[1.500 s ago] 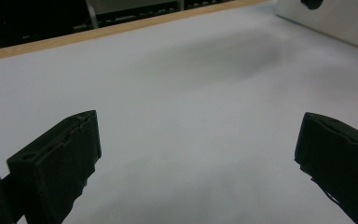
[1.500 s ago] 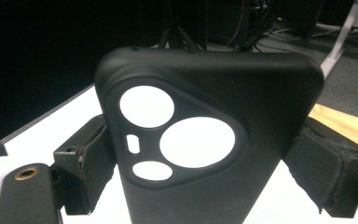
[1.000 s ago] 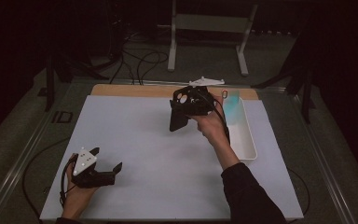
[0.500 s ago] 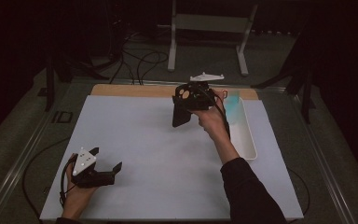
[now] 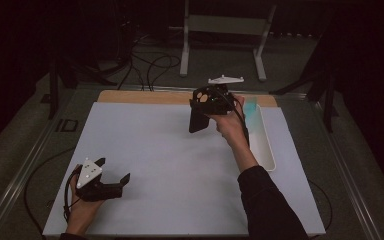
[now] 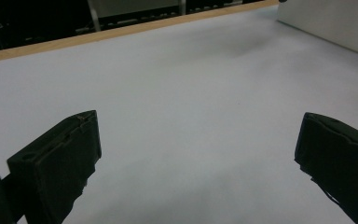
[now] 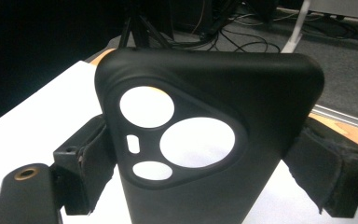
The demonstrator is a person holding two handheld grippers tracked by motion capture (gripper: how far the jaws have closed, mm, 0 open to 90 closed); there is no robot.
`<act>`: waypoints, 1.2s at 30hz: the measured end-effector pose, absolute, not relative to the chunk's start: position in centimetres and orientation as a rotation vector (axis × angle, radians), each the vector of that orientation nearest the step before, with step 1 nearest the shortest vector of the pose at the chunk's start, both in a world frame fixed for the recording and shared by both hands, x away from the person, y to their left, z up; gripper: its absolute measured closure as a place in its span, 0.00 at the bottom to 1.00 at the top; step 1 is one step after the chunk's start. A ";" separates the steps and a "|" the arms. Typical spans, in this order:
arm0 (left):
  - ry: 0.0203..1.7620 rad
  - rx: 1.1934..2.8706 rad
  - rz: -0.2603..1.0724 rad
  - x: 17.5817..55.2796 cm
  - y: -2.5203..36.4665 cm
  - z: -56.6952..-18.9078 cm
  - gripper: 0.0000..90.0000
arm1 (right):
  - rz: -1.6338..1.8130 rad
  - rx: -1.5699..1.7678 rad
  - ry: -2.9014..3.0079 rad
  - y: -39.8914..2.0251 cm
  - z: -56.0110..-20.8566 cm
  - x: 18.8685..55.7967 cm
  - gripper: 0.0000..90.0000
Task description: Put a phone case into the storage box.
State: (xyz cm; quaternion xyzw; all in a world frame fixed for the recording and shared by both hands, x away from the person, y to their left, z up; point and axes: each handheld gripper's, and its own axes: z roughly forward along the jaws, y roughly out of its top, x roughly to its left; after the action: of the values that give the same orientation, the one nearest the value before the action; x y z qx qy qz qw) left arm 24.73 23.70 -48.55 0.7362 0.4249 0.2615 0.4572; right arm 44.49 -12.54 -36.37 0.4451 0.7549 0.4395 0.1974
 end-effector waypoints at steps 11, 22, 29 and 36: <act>1.045 1.815 0.645 24.7 23.7 -48.6 0.01 | 1.231 1.278 2.085 -13.6 -36.2 45.0 0.16; 1.045 1.813 0.645 24.7 23.7 -48.5 0.01 | 1.217 1.312 2.061 -14.8 -36.3 45.4 0.16; 1.044 1.813 0.644 24.7 23.7 -48.6 0.01 | 1.203 1.330 2.042 -15.7 -36.2 45.6 0.16; 1.044 1.815 0.644 24.7 23.7 -48.5 0.01 | 1.181 1.342 2.026 -16.7 -36.1 45.7 0.16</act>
State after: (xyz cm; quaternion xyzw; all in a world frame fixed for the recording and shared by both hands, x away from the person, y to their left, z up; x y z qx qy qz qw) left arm 24.70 23.67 -48.55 0.7366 0.4238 0.2616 0.4576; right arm 45.74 -16.68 -36.08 0.4848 0.7318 0.4266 0.2178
